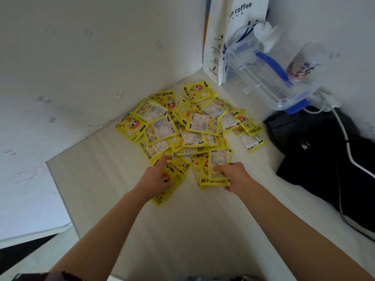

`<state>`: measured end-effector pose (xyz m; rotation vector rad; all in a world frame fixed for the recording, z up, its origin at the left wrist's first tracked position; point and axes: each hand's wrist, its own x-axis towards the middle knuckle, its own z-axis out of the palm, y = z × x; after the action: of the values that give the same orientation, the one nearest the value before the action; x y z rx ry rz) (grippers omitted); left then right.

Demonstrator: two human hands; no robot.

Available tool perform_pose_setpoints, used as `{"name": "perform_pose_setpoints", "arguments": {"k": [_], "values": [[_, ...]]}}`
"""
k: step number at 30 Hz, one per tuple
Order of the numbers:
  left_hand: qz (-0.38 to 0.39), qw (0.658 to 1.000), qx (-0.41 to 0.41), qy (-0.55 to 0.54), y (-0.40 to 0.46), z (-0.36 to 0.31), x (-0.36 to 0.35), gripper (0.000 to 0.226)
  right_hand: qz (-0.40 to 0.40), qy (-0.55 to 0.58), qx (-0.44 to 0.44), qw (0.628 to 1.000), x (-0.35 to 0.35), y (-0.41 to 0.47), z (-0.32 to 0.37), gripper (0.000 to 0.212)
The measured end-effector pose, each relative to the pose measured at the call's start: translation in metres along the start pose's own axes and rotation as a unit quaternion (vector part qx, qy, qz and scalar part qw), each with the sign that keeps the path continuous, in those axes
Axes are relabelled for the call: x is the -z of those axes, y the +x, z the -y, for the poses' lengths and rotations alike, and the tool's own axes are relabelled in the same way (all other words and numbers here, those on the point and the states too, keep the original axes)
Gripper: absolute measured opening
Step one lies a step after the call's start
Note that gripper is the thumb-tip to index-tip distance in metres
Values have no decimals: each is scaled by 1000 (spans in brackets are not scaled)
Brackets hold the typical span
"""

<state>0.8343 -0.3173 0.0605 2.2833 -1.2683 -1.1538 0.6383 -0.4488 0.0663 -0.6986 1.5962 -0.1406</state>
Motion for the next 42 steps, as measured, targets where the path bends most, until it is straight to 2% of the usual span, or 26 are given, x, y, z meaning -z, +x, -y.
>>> {"name": "perform_pose_setpoints", "arguments": {"k": [2,3,7,12,15,17,20,24,28,35,40,42], "values": [[-10,1000,15,-8,0,5,12,80,15,-25,-6,1000,9,-4,2,28],[-24,999,23,-12,3,7,17,78,19,-28,-2,999,13,-6,4,23],[-74,997,34,-10,18,8,44,58,32,-42,51,997,22,-5,15,22],[-88,994,0,61,49,-2,76,39,42,-149,146,977,14,2,50,25],[-92,992,-25,83,70,-9,88,33,56,-240,210,946,5,8,79,29],[-84,991,-33,102,83,-12,93,34,57,-302,240,921,0,16,96,14],[-53,990,-31,124,103,-13,98,36,51,-382,272,882,-7,31,121,29],[-38,987,-30,155,125,-12,101,46,55,-462,292,835,-11,49,149,13],[-40,975,-45,216,137,-12,99,56,45,-543,298,784,-20,69,161,34],[-47,970,-47,232,146,-9,94,62,57,-615,314,721,-36,85,161,40],[-57,973,-30,224,147,-10,92,62,56,-647,324,688,-41,88,155,43],[-55,976,-16,212,148,-9,91,63,35,-647,329,687,-41,86,153,42]]}}
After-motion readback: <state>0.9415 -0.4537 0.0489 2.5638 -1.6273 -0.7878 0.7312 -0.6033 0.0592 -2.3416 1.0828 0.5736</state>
